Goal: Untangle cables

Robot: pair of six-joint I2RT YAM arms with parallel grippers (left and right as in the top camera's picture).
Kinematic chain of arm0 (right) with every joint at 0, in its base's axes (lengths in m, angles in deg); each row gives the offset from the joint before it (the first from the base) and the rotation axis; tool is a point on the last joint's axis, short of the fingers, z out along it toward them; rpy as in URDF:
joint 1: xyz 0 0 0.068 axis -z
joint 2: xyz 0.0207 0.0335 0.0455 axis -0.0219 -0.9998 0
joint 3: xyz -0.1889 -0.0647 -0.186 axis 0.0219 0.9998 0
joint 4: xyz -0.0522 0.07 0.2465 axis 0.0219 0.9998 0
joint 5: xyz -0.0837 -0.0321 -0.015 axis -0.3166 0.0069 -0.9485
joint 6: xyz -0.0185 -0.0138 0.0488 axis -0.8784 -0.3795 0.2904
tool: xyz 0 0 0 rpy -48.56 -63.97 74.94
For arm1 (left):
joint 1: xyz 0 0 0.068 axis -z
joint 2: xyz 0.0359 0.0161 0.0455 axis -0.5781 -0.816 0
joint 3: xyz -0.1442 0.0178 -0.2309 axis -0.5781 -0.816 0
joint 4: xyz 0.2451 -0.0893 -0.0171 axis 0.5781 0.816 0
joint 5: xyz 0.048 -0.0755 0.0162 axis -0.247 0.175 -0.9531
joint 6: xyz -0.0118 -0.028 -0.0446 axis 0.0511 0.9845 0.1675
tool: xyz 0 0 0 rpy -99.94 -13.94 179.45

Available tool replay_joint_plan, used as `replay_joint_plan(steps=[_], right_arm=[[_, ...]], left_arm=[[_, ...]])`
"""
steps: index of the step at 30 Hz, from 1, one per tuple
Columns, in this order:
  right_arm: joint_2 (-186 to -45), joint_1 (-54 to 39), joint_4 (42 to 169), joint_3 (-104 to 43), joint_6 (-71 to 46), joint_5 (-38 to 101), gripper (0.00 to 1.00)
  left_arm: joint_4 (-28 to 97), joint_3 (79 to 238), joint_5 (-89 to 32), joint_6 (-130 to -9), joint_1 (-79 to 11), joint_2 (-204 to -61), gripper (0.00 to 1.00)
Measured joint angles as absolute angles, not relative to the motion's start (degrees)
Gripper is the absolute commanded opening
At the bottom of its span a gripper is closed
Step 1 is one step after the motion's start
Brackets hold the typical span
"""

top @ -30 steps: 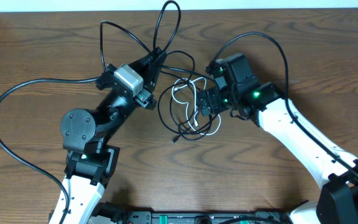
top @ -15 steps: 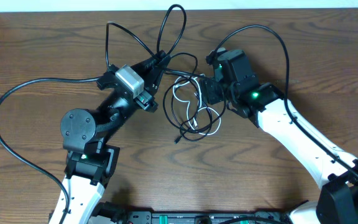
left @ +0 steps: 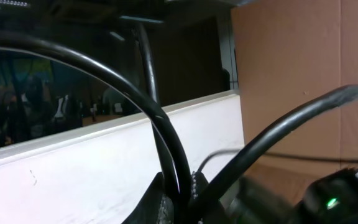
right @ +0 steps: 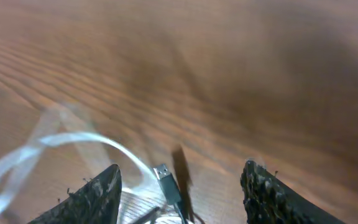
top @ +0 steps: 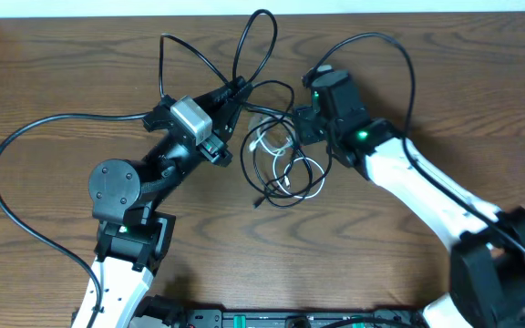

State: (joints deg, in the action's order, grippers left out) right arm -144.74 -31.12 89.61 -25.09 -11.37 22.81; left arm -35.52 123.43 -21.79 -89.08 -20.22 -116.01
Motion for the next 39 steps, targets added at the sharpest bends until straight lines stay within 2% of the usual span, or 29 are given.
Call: replay_joint_plan(steps=[3, 7, 8, 9, 10, 13, 15, 28, 39], right_arm=[[-147.7, -31.1, 89.7, -25.1, -10.4, 23.5, 0.67], [-149.1, -31.1, 89.8, -25.1, -9.8, 25.7, 0.84], [-149.1, -31.1, 89.8, -25.1, -9.7, 26.5, 0.92], [-149.1, -31.1, 89.8, -25.1, -9.5, 27.2, 0.98], [-149.1, -31.1, 89.9, -25.1, -9.7, 28.0, 0.99], [-149.1, -31.1, 91.6, -25.1, -9.7, 29.5, 0.99], [-149.1, -31.1, 93.2, -25.1, -9.6, 30.1, 0.99], [-148.9, -31.2, 97.8, -25.1, -8.7, 34.6, 0.99], [-147.8, -35.8, 113.1, -25.1, -7.6, 39.0, 0.99]], left_arm=[[-35.5, 123.4, -21.8, -89.1, -20.2, -116.0, 0.07], [-35.5, 123.4, -21.8, -89.1, -20.2, -116.0, 0.08], [-35.5, 123.4, -21.8, -89.1, -20.2, -116.0, 0.08], [-35.3, 123.4, -21.8, -89.1, -20.2, -116.0, 0.16], [-35.1, 123.4, -21.8, -89.1, -20.2, -116.0, 0.29], [-33.9, 123.4, -21.8, -89.0, -20.2, -116.0, 0.58], [-32.8, 123.4, -22.1, -88.9, -20.2, -116.0, 0.67], [-30.2, 123.4, -30.5, -88.2, -20.2, -116.0, 0.68], [-25.9, 123.4, -32.1, -91.1, -20.2, -116.0, 0.68]])
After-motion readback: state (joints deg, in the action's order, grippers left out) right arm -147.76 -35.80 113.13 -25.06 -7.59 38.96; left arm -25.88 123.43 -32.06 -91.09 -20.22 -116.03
